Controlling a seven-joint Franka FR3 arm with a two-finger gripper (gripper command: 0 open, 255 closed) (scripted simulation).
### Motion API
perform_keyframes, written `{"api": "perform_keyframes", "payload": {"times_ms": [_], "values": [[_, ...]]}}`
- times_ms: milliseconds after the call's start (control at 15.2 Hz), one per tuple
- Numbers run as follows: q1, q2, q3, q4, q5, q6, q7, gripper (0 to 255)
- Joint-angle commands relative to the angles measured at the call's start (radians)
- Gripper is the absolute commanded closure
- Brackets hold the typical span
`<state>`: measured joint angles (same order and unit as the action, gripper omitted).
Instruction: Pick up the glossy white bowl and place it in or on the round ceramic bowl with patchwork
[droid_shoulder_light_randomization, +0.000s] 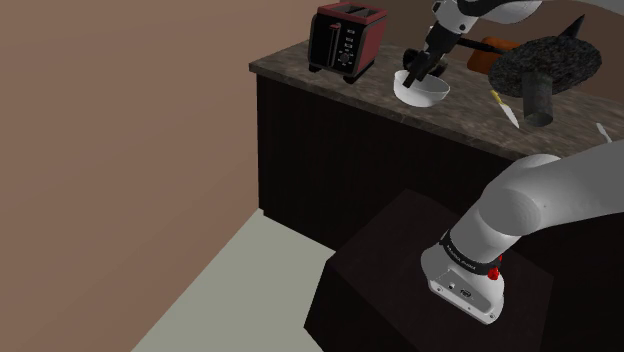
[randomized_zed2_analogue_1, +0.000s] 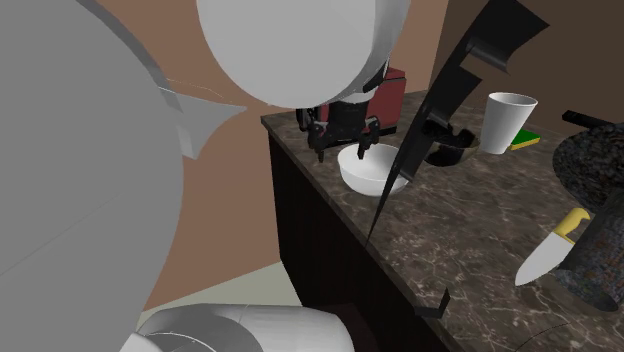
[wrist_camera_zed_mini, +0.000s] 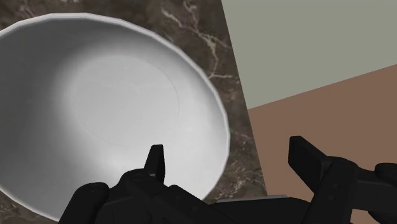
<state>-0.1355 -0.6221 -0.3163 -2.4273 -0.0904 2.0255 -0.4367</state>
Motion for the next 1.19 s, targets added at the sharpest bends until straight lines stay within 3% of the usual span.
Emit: {"api": "perform_keyframes", "payload": {"times_ms": [0, 66, 132, 726, 1122], "values": [[0.000, 0.000, 0.000, 0.000, 0.000, 0.000, 0.000, 0], [0.000, 0.000, 0.000, 0.000, 0.000, 0.000, 0.000, 0], [0.000, 0.000, 0.000, 0.000, 0.000, 0.000, 0.000, 255], [0.000, 0.000, 0.000, 0.000, 0.000, 0.000, 0.000, 255], [0.004, -0.001, 0.010, 0.079, 0.006, -0.080, 0.005, 255]]}}
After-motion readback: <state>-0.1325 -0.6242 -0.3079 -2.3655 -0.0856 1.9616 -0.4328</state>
